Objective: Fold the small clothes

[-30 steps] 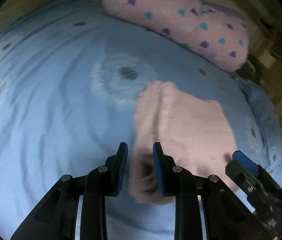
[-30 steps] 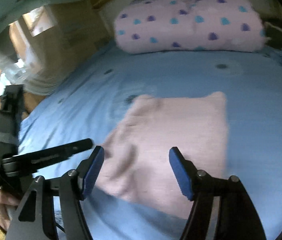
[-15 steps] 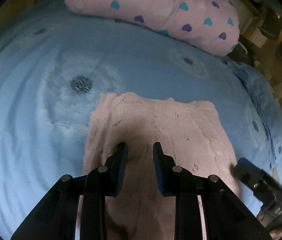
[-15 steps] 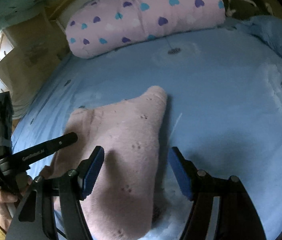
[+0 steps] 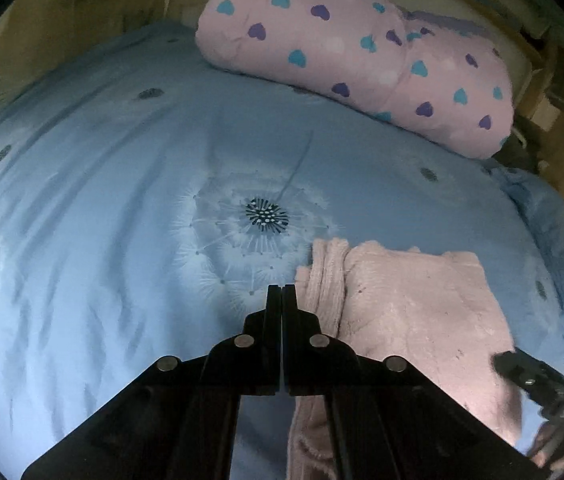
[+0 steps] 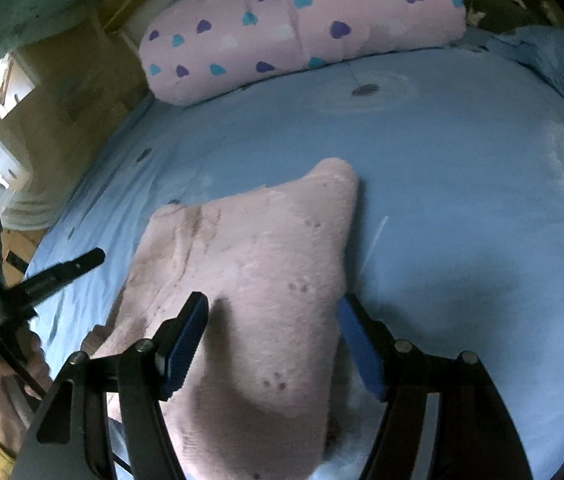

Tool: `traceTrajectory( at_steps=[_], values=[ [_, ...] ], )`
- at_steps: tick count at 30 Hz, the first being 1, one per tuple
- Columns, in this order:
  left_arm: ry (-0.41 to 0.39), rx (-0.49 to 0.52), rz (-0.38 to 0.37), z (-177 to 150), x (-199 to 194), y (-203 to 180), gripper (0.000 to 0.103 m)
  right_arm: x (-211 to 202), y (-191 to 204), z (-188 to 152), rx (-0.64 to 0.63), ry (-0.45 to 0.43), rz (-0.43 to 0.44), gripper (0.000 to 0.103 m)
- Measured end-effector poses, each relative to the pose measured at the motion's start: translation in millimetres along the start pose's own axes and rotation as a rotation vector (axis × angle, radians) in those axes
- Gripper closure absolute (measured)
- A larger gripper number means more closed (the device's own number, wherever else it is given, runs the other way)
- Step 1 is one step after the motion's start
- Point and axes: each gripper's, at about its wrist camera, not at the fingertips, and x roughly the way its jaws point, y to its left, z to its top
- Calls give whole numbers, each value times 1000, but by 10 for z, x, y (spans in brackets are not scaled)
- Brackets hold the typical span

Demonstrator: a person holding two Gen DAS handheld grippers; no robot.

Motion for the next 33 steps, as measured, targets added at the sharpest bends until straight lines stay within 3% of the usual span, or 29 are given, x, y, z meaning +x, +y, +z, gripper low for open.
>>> traceTrajectory(
  at_steps=[4,6,8,15,22,23,24,25,30,33],
  values=[
    [11,2,-65,9,-155,-38,103,22,160,-23,-57,-11,-66,32],
    [44,5,-95,26,-159,-122,91,19,215,-35,-79,-15,-89,32],
    [73,11,-115,22,-152,-200,86,-1,245,-51,-97,-20,-101,32],
    [124,24,-131,-28,54,-405,78,-17,268,-63,-130,-31,-117,32],
    [195,13,-103,-198,469,-482,78,19,272,-94,-147,-33,-124,29],
    [189,20,-115,-224,491,-496,79,23,269,-99,-149,-34,-125,29],
    [175,33,-119,-247,496,-513,91,24,265,-101,-149,-36,-124,29],
    [161,47,-116,-261,492,-525,97,22,261,-105,-148,-37,-123,29],
    [70,44,-35,-233,324,-366,100,-31,205,-122,-123,-35,-77,29],
    [112,24,-41,-198,409,-199,99,-25,207,-124,-129,-32,-58,28]
  ],
)
